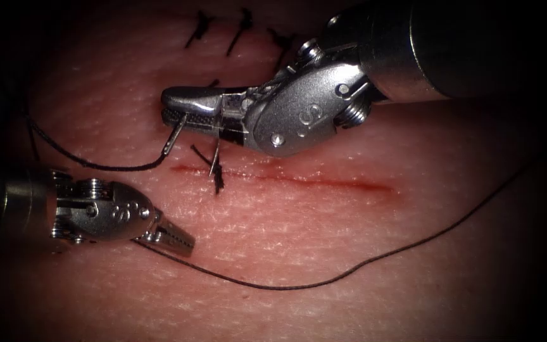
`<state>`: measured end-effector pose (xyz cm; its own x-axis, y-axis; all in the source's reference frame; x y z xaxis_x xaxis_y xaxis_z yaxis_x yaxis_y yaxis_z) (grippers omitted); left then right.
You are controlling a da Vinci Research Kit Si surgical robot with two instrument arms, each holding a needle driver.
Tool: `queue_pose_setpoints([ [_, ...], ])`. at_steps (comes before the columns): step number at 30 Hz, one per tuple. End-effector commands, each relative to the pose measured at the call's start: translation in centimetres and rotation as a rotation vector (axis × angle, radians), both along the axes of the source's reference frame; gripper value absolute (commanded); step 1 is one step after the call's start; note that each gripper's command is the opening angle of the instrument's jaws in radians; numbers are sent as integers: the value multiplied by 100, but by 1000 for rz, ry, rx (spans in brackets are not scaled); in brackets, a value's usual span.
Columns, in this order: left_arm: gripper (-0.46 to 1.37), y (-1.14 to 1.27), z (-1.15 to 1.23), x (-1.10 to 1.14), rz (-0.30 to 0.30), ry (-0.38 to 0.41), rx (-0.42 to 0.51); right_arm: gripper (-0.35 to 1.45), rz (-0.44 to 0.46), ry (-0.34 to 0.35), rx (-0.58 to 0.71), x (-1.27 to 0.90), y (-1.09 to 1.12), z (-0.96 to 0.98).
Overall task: Wound Closure
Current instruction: Move the needle to the target
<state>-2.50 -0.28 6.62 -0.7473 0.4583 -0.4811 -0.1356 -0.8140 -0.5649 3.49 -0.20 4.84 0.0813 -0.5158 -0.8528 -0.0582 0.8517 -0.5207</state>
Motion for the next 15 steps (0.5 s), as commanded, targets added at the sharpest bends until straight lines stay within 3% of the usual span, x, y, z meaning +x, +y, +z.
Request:
queue_pose_setpoints([
  [1,-35,0,0,0,4,-4,6,-35,1,1,-6,0,-1,0],
  [15,-35,8,-7,-5,-13,-5,14,-35,-3,-7,-62,0,10,-9],
])
